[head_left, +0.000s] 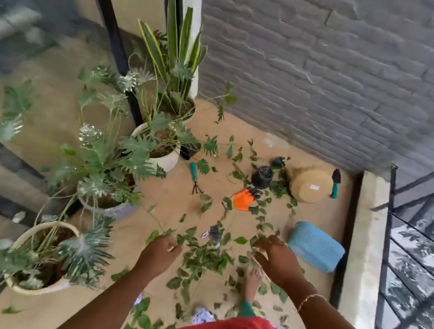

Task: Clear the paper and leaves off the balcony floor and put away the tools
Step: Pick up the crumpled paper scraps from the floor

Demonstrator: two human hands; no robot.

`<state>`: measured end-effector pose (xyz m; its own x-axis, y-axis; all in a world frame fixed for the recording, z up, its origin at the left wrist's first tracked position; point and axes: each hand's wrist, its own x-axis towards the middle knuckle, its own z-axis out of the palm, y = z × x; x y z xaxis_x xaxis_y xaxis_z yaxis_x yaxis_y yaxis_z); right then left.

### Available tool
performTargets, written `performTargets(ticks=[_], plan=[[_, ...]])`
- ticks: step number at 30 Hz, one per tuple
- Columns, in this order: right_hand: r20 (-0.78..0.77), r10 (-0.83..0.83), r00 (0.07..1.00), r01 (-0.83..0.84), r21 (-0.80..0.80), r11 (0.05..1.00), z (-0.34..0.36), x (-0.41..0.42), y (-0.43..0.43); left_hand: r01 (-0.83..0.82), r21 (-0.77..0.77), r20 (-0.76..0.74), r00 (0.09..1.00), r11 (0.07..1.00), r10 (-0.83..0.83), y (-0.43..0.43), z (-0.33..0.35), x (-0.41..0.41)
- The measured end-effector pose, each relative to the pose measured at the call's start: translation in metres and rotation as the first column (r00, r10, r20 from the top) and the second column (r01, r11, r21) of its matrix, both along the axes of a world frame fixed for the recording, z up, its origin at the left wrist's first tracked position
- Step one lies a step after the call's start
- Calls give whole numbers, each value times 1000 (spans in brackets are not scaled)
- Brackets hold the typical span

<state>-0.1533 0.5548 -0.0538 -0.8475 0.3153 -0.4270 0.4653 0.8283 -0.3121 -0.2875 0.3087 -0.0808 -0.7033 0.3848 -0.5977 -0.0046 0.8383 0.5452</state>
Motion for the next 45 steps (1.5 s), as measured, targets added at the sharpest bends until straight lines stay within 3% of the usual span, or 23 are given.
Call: performTargets(ticks=[10, 20, 25, 30, 35, 45], plan=[[92, 258, 962, -250, -88, 964, -31, -105, 130, -221, -112, 3, 975, 969, 223, 94, -18, -20], [139, 395, 908, -382, -110, 917, -79, -193, 212, -249, -214, 29, 965, 945, 261, 158, -78, -60], [201, 420, 885, -393, -162, 905, -169, -217, 209, -260, -251, 97, 952, 932, 292, 170, -160, -76], [253, 548, 797, -515, -187, 836, -298, -232, 185, -298, -278, 144, 927, 913, 346, 168, -283, -82], [267, 631, 729, -598, -201, 776, -437, -238, 154, -282, -300, 103, 940, 911, 324, 169, -411, -88], [250, 738, 627, -735, -126, 667, -593, -242, 125, -159, -327, 50, 981, 932, 185, 188, -571, -94]])
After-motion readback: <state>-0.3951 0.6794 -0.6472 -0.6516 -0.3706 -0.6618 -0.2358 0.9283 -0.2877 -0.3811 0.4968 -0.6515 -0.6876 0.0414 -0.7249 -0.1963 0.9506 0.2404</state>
